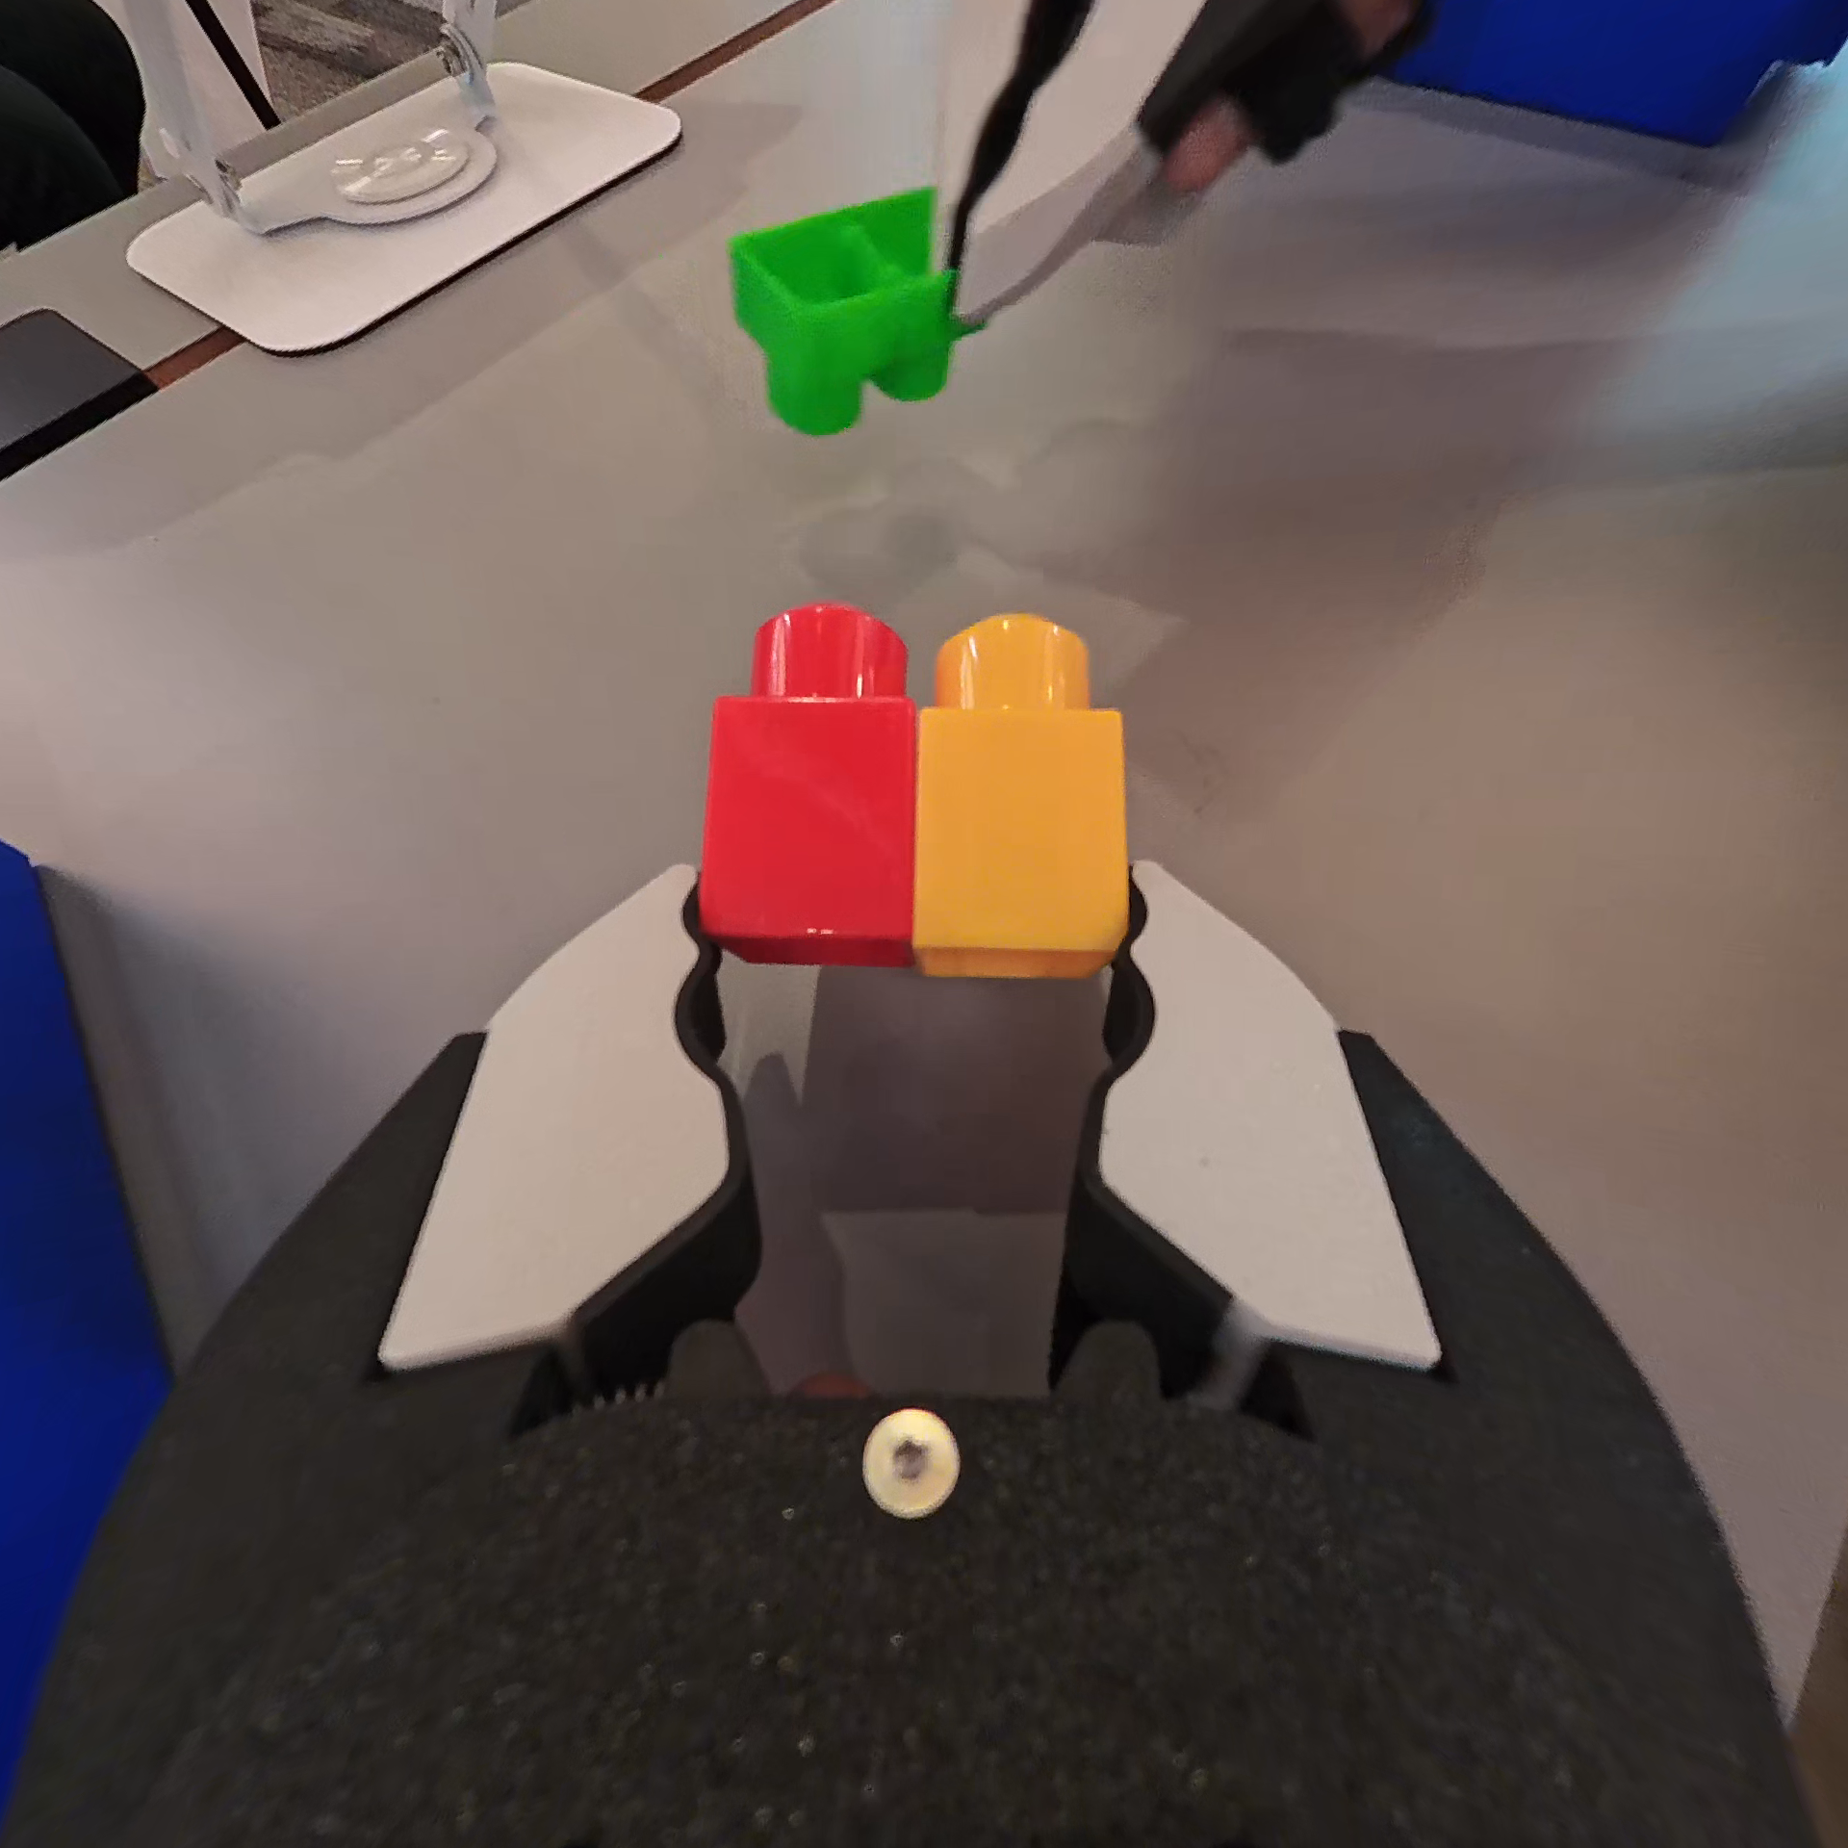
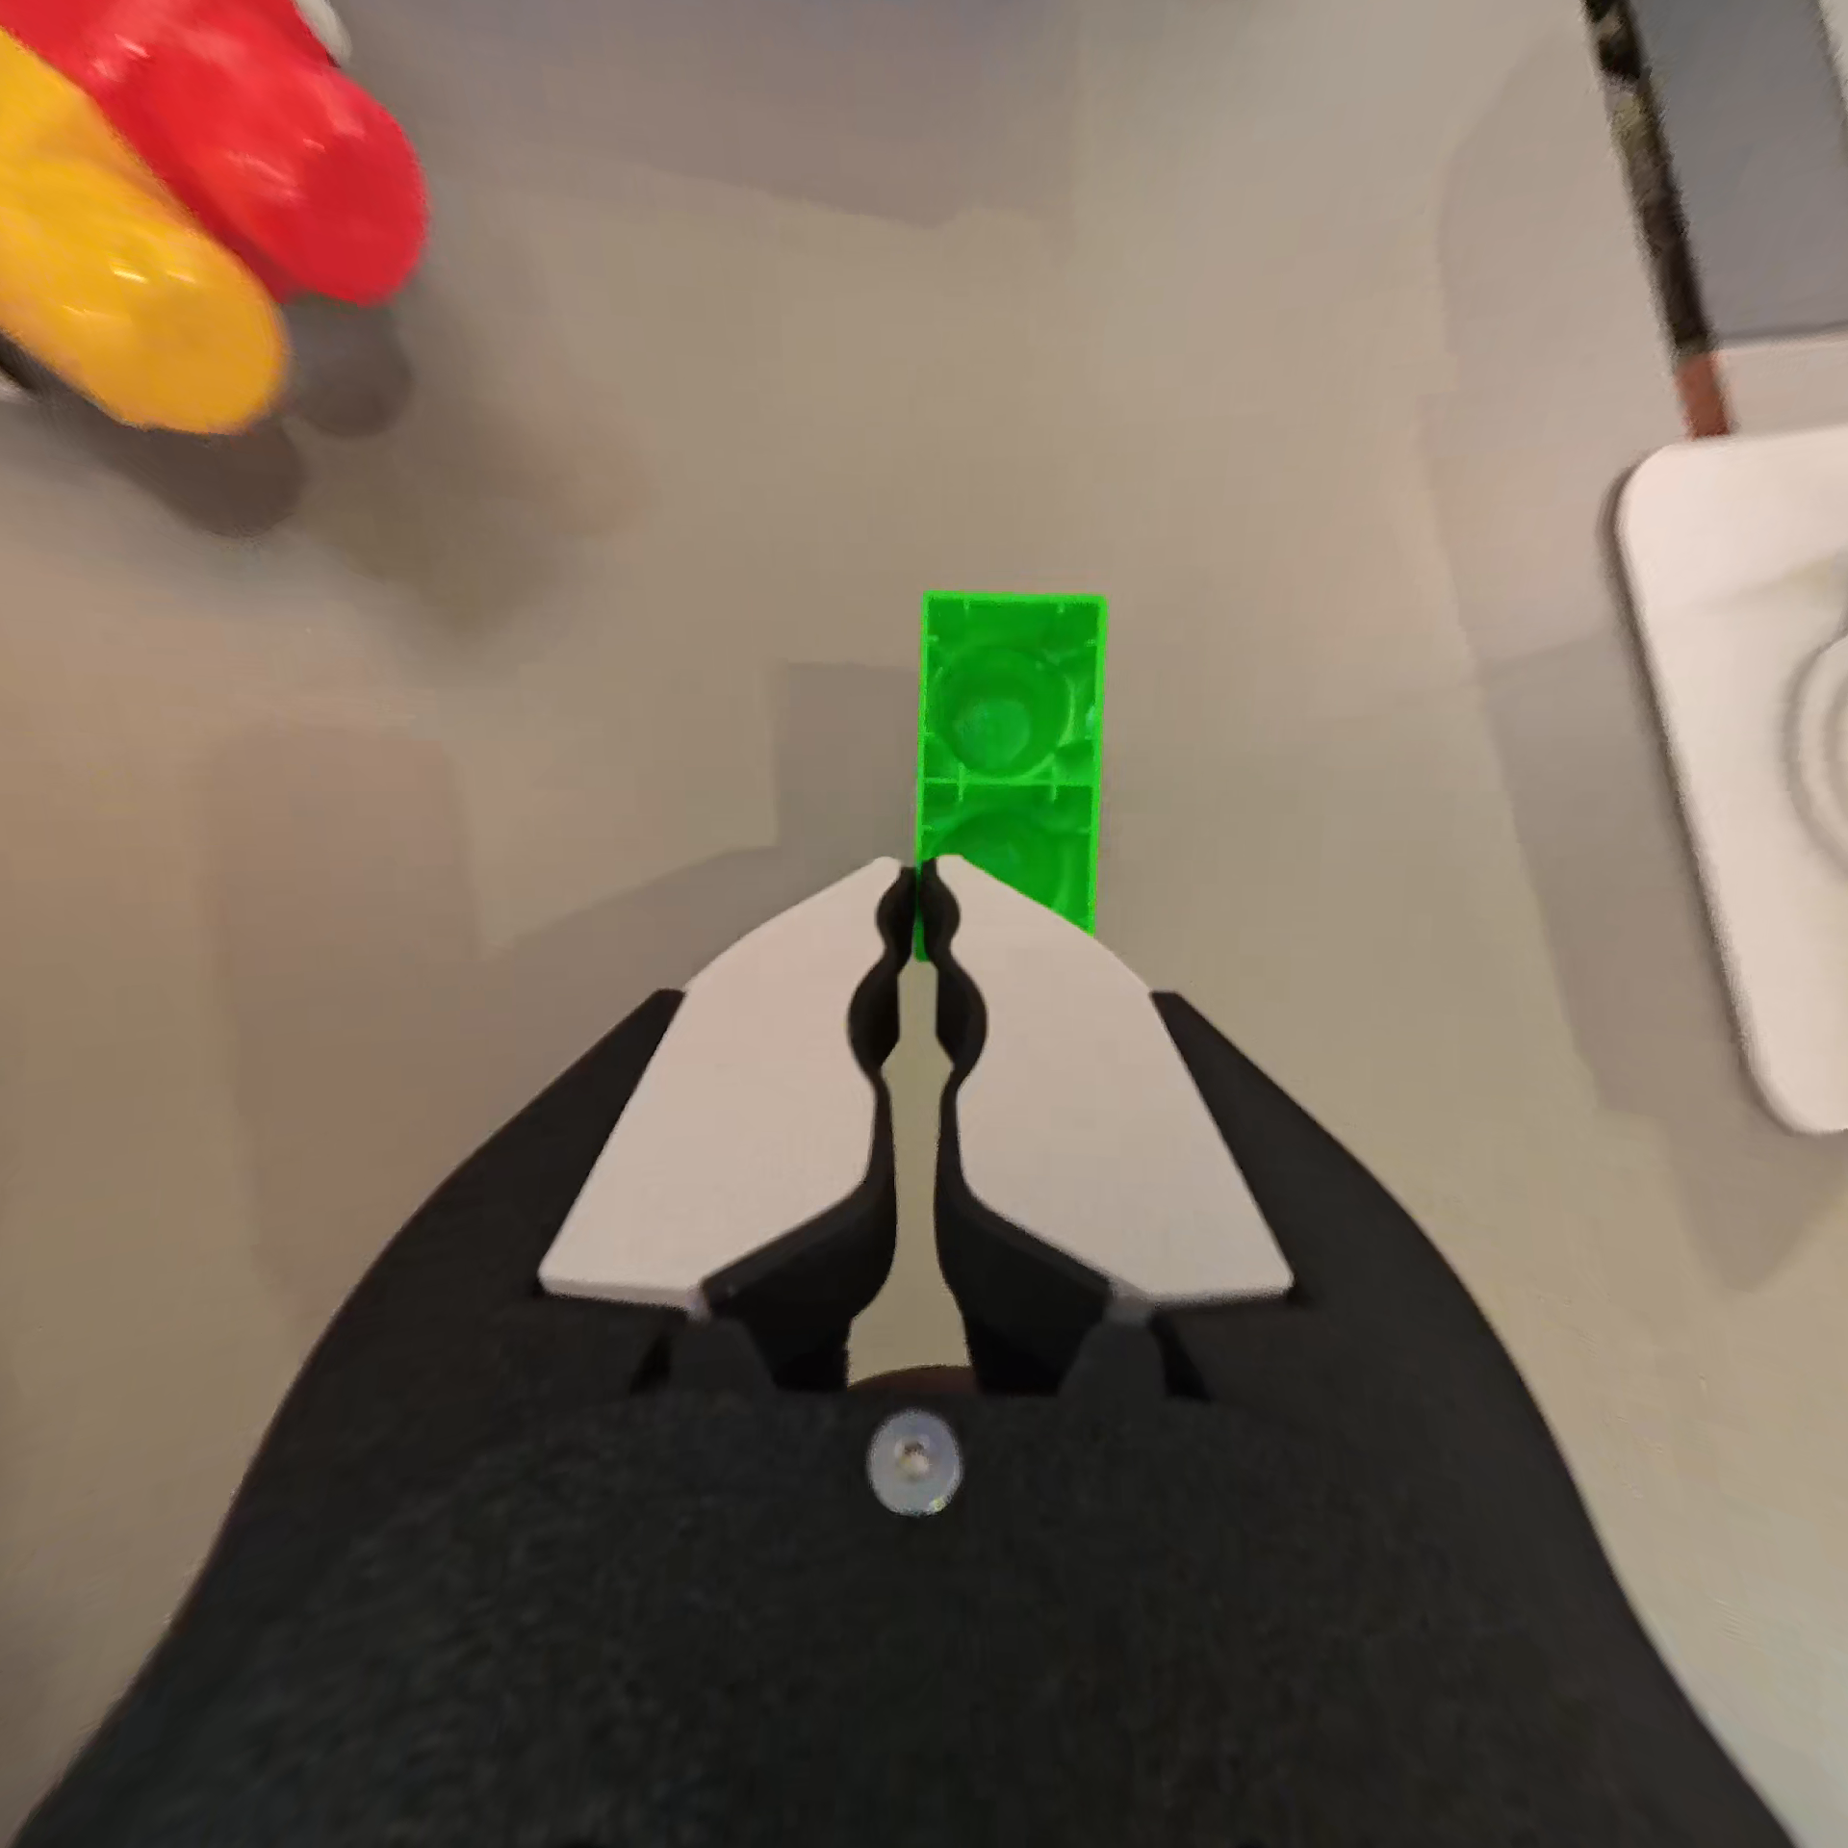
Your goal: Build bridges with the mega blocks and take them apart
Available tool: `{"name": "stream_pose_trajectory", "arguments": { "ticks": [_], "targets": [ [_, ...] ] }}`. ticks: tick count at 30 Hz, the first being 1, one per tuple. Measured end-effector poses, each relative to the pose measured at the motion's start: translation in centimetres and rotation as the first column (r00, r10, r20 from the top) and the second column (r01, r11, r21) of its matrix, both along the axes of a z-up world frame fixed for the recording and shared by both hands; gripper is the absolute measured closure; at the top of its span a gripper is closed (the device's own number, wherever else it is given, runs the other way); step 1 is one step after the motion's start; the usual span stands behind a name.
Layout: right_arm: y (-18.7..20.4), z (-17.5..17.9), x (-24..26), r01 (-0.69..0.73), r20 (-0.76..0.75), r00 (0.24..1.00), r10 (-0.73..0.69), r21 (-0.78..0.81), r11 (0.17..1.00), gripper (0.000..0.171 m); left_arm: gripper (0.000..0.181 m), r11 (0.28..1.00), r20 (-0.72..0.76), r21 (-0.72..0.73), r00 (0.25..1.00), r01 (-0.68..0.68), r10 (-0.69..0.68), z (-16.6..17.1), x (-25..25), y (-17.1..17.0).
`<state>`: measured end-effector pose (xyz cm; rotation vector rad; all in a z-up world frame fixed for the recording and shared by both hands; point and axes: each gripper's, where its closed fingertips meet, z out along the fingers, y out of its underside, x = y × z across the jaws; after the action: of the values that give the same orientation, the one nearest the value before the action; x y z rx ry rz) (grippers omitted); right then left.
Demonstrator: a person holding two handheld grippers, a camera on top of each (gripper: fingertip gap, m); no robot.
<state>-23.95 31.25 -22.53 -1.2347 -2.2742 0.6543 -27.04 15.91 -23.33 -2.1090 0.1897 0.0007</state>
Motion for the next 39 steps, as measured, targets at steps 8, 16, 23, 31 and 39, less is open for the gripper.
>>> {"name": "stream_pose_trajectory", "arguments": {
  "ticks": [8, 16, 23, 31, 39],
  "targets": [
    [-4.1, -1.2, 10.3, 0.189, 0.217, 0.972, -0.086, -0.517, 0.835, 0.17, 0.106, 1.0, 0.001, 0.0, 1.0, 0.014, -0.014, 0.0, 0.4, 0.2],
    [-2.1, -1.4, 11.5, 0.263, 0.234, 0.961, -0.148, -0.603, 0.753, 0.167, 0.106, 1.0, 0.001, -0.006, 1.0, 0.03, -0.03, -0.1, 1.0, 0.4],
    [-0.1, -1.5, 11.1, 0.274, 0.217, 0.959, -0.182, -0.549, 0.79, 0.151, 0.107, 1.0, 0.004, -0.009, 1.0, 0.028, -0.028, -0.1, 1.1, 0.4],
    [0.3, 0.2, 11.4, 0.308, -0.1, 0.947, -0.305, 0.012, 0.951, 0.118, 0.107, 1.0, 0.006, -0.006, 1.0, 0.029, -0.029, 0.0, 0.9, 0.5],
    [-0.9, -1.2, 11.3, 0.538, -0.214, 0.838, -0.502, 0.168, 0.826, 0.109, 0.107, 0.999, 0.009, -0.002, 0.999, 0.033, -0.033, 0.0, 0.9, 0.5]
  ]
}}
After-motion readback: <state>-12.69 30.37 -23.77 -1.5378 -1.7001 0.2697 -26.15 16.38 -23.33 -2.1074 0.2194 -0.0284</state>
